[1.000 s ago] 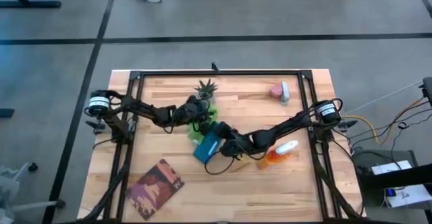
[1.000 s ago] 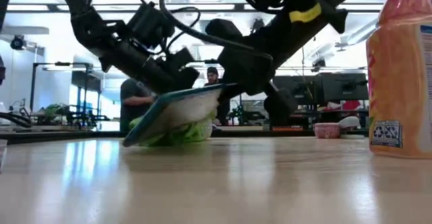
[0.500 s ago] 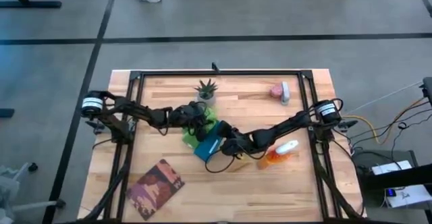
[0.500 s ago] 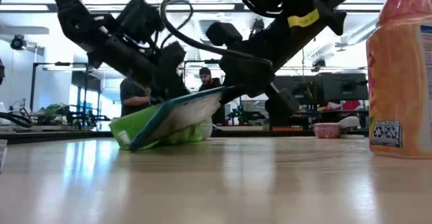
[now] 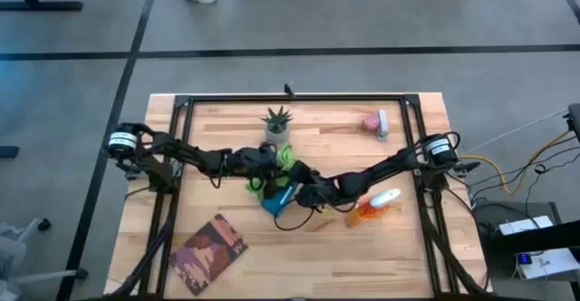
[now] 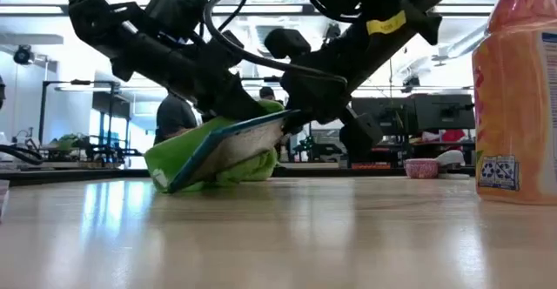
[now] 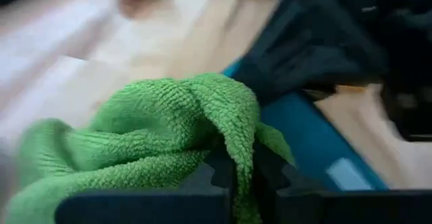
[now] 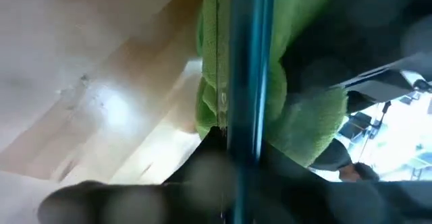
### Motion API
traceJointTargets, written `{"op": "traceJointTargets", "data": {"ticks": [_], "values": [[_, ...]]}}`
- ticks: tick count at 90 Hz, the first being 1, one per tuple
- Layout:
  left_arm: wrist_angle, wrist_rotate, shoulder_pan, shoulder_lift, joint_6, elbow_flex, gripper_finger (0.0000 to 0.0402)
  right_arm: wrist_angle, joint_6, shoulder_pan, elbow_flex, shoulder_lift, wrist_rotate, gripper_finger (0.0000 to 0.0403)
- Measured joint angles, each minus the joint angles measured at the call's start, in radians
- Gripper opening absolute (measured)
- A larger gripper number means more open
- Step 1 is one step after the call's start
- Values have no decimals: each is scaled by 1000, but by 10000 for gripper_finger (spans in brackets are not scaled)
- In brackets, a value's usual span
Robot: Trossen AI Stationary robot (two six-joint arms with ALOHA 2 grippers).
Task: Apply microfiber cloth
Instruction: Wipe the back of the tablet with the microfiber cloth
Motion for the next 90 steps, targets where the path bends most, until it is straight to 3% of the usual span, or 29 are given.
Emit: {"op": "traceJointTargets", "data": {"ticks": [8, 30, 47, 74, 90], "values": [[-1, -46, 21, 0, 9, 0, 0, 1, -22, 1, 12, 0, 1, 13], [-60, -53, 46, 0, 1, 2, 0, -9, -58, -1, 23, 2, 25, 13], [-90, 44, 35, -5, -51, 2, 0, -35, -70, -5, 23, 2, 41, 13], [-72, 60, -44, -5, -139, 0, 0, -50, -74, -30, 21, 2, 72, 13], [-64, 64, -110, -3, -160, 0, 0, -57, -104, -53, 21, -1, 197, 13]]}}
